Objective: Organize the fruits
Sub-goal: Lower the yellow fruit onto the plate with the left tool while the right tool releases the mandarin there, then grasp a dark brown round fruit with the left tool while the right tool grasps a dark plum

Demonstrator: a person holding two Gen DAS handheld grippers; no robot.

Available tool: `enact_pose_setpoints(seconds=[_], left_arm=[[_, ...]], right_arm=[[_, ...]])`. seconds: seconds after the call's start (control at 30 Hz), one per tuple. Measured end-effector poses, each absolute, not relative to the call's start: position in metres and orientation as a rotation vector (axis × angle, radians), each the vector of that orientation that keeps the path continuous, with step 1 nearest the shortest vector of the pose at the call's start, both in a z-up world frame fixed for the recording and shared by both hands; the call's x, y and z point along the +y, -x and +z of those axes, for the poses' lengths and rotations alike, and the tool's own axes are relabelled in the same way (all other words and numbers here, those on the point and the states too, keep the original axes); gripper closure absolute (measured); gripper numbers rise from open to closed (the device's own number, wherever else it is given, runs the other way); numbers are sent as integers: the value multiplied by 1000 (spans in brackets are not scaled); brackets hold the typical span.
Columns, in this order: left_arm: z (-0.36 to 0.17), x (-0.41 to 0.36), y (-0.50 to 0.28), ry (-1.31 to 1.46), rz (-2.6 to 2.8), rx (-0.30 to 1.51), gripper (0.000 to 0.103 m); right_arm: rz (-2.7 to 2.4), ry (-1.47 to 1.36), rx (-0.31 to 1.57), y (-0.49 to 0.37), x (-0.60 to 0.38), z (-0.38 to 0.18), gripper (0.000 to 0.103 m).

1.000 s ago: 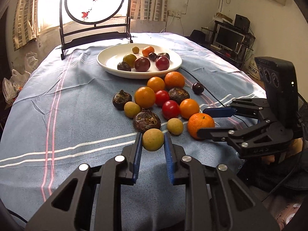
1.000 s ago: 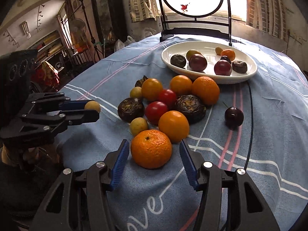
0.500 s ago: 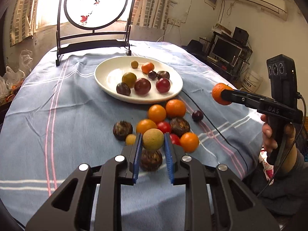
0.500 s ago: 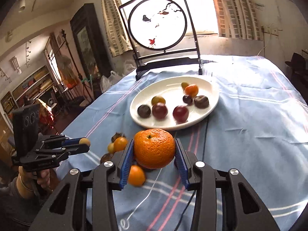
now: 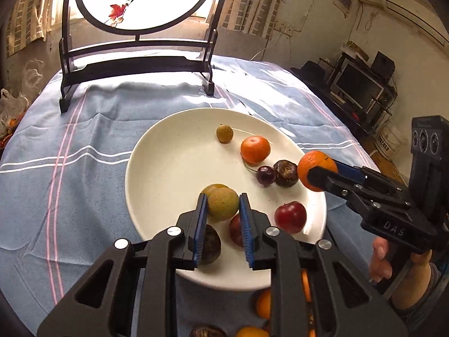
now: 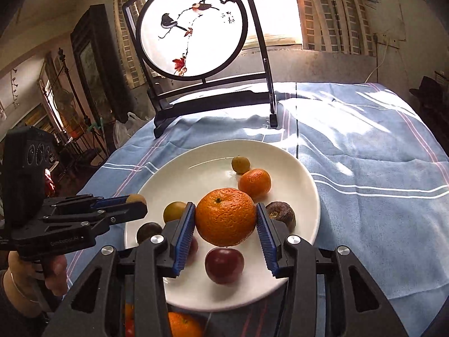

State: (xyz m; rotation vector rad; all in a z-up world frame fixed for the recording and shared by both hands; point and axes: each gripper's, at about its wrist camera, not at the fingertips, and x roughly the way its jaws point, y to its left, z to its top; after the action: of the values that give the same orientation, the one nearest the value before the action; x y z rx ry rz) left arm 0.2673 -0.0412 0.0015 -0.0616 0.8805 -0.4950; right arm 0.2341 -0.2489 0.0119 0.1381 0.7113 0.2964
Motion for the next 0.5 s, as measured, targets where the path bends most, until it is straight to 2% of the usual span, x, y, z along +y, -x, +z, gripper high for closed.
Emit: enact_pose_setpoints(seconds=[0.03,0.1,0.27,0.4,0.5], left_arm=[[-1,-39,-270,74,-475,883,69],[1,-32,-269,101,-457,862,57],[10,-17,-226,84,-485,821,53],[13,-13,-164,-39,-516,782,47],[4,-12,-121,-130,-540,781,47]], right_arm=[[289,-142,699,-234,-251,12,46],[291,-160,686,-228,-256,13,44],[298,-173,675,-191,-269,15,44],[292,-173,689,-149,-280,3,44],[262,-166,710,-122,-287,-7,44]])
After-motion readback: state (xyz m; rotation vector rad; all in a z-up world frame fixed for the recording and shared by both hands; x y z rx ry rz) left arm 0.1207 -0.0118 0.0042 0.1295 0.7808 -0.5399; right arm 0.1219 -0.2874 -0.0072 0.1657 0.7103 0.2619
